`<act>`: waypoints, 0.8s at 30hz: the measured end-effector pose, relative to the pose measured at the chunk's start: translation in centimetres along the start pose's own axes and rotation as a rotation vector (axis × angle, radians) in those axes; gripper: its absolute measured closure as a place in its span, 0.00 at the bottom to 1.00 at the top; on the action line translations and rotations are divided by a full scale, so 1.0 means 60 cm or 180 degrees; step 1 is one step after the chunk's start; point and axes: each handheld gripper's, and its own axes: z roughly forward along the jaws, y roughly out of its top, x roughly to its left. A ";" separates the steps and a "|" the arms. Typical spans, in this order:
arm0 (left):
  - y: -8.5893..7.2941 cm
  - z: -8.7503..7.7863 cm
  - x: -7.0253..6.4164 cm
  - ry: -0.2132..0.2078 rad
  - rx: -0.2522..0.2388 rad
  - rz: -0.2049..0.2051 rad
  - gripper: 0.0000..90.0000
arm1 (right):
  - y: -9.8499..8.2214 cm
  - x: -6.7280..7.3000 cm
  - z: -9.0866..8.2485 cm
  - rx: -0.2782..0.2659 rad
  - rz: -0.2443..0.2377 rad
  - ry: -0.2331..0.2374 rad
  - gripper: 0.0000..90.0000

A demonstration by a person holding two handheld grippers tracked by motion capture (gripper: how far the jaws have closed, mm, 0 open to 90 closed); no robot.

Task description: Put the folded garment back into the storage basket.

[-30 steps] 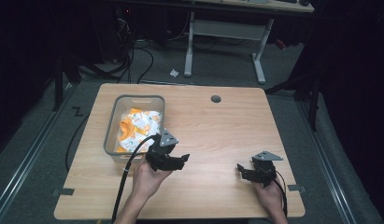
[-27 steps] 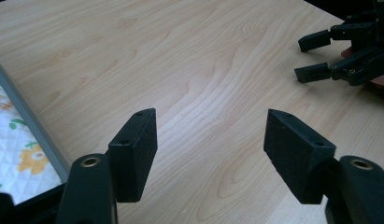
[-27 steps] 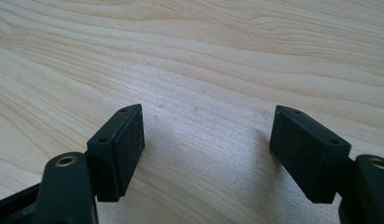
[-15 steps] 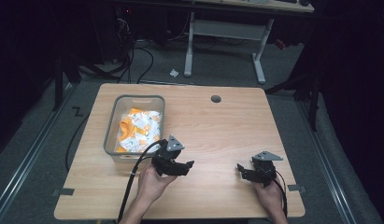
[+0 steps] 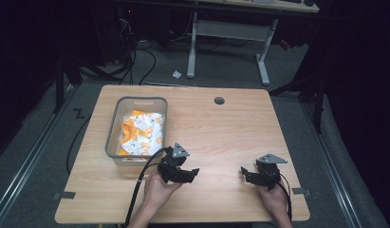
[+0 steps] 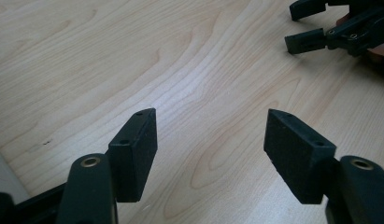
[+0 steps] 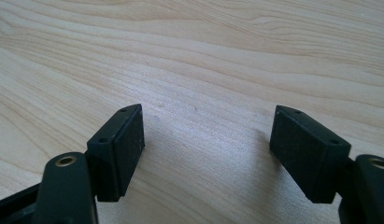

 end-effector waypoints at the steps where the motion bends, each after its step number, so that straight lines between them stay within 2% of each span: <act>1: -0.002 0.003 -0.001 -0.0006 -0.0007 -0.0016 0.39 | 0.000 0.000 0.000 -0.0001 0.0002 0.0001 0.29; 10: -0.017 0.021 0.000 -0.0052 0.0047 -0.0088 0.39 | 0.000 0.000 0.000 -0.0001 0.0002 0.0001 0.29; 24: -0.038 0.049 0.006 0.0014 0.0067 -0.0208 0.39 | 0.000 0.000 0.000 -0.0001 0.0000 -0.0001 0.29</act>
